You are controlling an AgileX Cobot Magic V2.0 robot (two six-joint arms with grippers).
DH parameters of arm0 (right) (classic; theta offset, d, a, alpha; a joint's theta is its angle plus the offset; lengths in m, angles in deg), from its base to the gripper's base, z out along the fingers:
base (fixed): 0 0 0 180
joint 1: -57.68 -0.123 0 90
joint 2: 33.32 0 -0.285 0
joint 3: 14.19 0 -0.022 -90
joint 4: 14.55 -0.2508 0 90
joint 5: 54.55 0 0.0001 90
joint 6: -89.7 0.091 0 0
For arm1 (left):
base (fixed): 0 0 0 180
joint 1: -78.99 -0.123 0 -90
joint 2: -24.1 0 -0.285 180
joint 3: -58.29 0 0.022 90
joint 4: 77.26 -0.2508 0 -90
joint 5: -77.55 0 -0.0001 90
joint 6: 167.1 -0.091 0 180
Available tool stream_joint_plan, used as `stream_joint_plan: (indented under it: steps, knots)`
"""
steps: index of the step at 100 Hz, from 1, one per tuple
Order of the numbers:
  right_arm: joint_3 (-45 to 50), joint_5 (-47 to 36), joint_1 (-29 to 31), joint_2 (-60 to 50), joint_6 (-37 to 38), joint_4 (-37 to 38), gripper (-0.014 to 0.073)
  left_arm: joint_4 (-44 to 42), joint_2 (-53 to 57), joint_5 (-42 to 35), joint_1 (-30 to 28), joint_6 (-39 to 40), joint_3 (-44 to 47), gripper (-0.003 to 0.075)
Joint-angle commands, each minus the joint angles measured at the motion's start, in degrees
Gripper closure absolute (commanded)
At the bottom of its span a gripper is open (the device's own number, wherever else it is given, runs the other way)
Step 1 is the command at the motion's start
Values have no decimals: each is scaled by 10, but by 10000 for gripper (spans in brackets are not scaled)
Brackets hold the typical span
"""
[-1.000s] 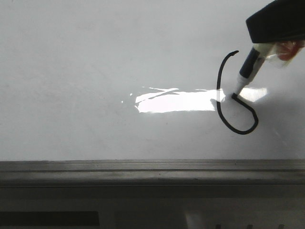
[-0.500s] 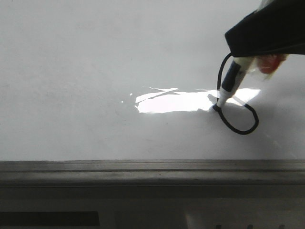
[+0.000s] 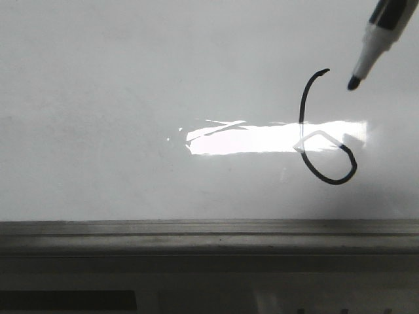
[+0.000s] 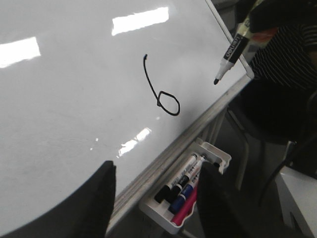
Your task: Write number 6 on whiteboard
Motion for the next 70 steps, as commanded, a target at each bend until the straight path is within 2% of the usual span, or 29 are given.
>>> stream_joint_plan:
  steps: [1,12,24,31,45,70]
  knots:
    - [-19,-41,-30,3,-43,-43,665,17,-59,32,-1,-34,-50,356]
    - [-19,-59,-65,16,-43,-43,665,85,-124,104,-1,-152,-85,356]
    - [-19,-66,-95,36,-43,-43,665,231,-188,174,-1,-347,-101,353]
    - [-19,-66,-109,46,-43,-43,665,311,-218,194,-1,-427,-103,352]
    - [-19,-72,-130,51,-43,-43,665,403,-260,207,-1,-499,-103,352]
    - [-19,-87,-138,51,-43,-43,665,405,-315,293,-1,-539,-109,352]
